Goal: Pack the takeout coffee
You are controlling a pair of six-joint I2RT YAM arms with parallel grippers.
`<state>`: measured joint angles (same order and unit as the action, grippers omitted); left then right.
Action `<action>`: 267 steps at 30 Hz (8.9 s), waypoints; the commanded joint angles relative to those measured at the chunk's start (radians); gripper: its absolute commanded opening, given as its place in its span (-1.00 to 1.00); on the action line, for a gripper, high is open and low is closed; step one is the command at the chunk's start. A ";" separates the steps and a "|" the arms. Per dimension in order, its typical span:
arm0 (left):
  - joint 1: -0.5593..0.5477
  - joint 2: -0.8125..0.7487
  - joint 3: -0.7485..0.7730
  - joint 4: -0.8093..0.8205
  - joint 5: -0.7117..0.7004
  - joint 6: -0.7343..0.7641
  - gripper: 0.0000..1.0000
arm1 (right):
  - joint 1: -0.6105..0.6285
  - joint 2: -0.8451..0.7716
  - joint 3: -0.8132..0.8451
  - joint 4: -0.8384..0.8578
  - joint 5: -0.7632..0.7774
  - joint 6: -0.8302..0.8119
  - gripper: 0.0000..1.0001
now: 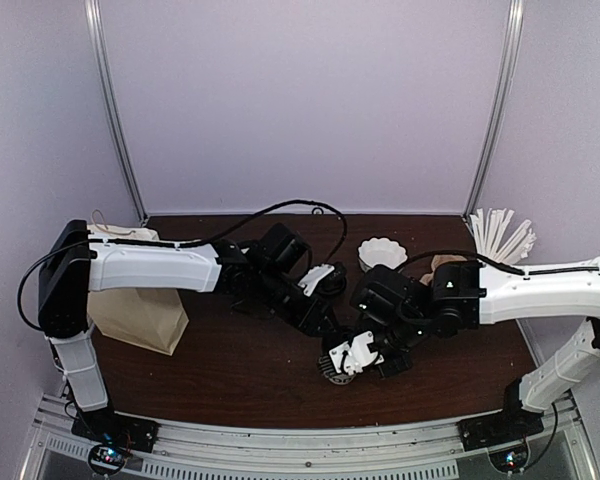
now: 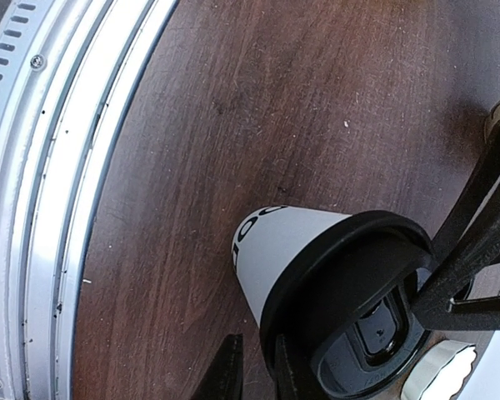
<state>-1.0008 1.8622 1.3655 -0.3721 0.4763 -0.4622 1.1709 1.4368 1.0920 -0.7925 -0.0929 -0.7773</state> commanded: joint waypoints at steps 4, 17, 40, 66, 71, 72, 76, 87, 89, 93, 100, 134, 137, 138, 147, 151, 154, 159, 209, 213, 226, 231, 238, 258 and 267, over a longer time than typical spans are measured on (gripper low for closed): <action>-0.004 0.053 -0.046 -0.030 -0.043 0.023 -0.14 | 0.004 0.096 -0.122 0.041 0.028 -0.023 -0.74; -0.003 0.043 0.078 -0.034 -0.048 0.057 -0.08 | 0.006 -0.022 -0.054 0.000 0.043 -0.010 -0.60; -0.005 -0.102 0.065 -0.200 -0.216 -0.026 0.13 | -0.036 -0.100 0.021 -0.077 -0.079 0.067 -0.42; -0.059 -0.123 -0.109 -0.105 -0.265 -0.240 0.50 | -0.213 0.010 0.000 -0.184 -0.396 0.416 0.77; -0.011 -0.177 -0.152 -0.089 -0.388 -0.253 0.46 | -0.219 0.085 0.053 -0.230 -0.423 0.531 0.87; -0.007 -0.188 -0.157 -0.091 -0.424 -0.252 0.46 | -0.220 0.100 0.077 -0.240 -0.429 0.544 0.94; -0.004 -0.218 -0.169 -0.086 -0.520 -0.261 0.45 | -0.220 0.143 0.121 -0.227 -0.377 0.643 0.99; 0.017 -0.264 -0.180 -0.113 -0.558 -0.268 0.44 | -0.150 0.286 0.172 -0.195 -0.308 0.830 0.99; 0.028 -0.274 -0.178 -0.119 -0.560 -0.263 0.44 | -0.114 0.303 0.178 -0.186 -0.271 0.848 0.99; 0.042 -0.294 -0.188 -0.124 -0.578 -0.254 0.44 | -0.049 0.333 0.172 -0.185 -0.164 0.889 0.99; 0.044 -0.325 -0.245 -0.075 -0.575 -0.262 0.43 | -0.034 0.449 0.213 -0.214 -0.027 0.881 0.99; 0.051 -0.357 -0.290 -0.032 -0.366 -0.072 0.47 | -0.201 0.125 0.002 -0.077 -0.179 0.434 0.99; 0.051 -0.357 -0.297 -0.012 -0.347 -0.098 0.47 | -0.181 0.179 0.014 -0.059 -0.192 0.435 0.99; 0.051 -0.357 -0.305 -0.001 -0.332 -0.111 0.47 | -0.177 0.193 0.014 -0.047 -0.194 0.437 0.99; 0.051 -0.369 -0.414 0.145 -0.218 -0.098 0.46 | -0.173 0.308 0.006 0.017 -0.232 0.428 0.53; 0.051 -0.436 -0.488 0.233 -0.197 -0.022 0.47 | -0.174 0.238 -0.009 0.040 -0.237 0.403 0.45; 0.051 -0.493 -0.526 0.285 -0.147 0.059 0.48 | -0.188 0.158 -0.016 0.058 -0.308 0.370 0.44; 0.051 -0.523 -0.495 0.296 0.008 0.142 0.48 | -0.245 0.101 0.042 0.024 -0.562 0.334 0.39; -0.003 -0.369 -0.143 -0.089 0.149 0.278 0.38 | -0.338 0.038 0.138 -0.142 -0.730 0.258 0.99; -0.003 -0.369 -0.046 -0.331 -0.012 0.391 0.39 | -0.444 -0.031 0.158 -0.280 -0.718 0.179 0.99; -0.148 -0.012 0.413 -0.865 -0.451 0.594 0.34 | -0.667 -0.133 0.024 -0.153 -0.773 0.288 0.99; -0.193 0.095 0.518 -0.937 -0.526 0.620 0.34 | -0.691 -0.142 -0.006 -0.111 -0.783 0.322 0.99; -0.227 0.163 0.577 -0.953 -0.547 0.636 0.46 | -0.698 -0.115 -0.007 -0.101 -0.793 0.335 0.99; -0.251 0.170 0.576 -0.900 -0.566 0.608 0.93 | -0.698 -0.089 -0.012 -0.107 -0.820 0.327 0.99; -0.230 0.000 0.558 -0.841 -0.661 0.478 0.91 | -0.697 -0.036 0.040 -0.122 -0.809 0.408 0.84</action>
<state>-1.2472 2.0125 1.9259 -1.2808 -0.1223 0.1234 0.4797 1.3766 1.0878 -0.9016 -0.8978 -0.4156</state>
